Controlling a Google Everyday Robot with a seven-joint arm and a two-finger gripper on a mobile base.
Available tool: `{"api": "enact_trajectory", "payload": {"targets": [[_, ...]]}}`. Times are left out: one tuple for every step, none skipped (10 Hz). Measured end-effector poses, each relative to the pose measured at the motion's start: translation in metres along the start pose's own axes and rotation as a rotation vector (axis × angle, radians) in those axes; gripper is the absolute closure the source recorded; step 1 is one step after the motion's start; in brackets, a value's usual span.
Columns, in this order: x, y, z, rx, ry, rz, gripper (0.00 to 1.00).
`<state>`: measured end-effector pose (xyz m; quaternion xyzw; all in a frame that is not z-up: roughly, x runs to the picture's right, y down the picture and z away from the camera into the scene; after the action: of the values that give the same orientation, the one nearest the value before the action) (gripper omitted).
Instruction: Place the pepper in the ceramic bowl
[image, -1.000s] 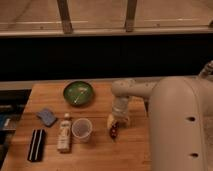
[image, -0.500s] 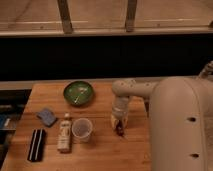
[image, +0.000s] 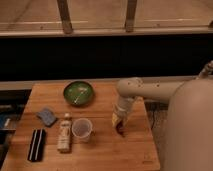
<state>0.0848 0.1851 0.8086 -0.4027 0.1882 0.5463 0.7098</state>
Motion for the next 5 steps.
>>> {"api": "enact_trajectory", "payload": {"targets": [[-0.008,-0.006,-0.012,-0.001,-0.032,-0.012,1.00],[-0.015,-0.009,-0.022,-0.001,-0.057,-0.023,1.00],[-0.025,-0.013,-0.033,-0.003,-0.091,-0.046,1.00],[-0.031,-0.012,-0.040,-0.006,-0.112,-0.066,1.00],[-0.039,-0.009,-0.047,-0.008,-0.131,-0.088,1.00]]}}
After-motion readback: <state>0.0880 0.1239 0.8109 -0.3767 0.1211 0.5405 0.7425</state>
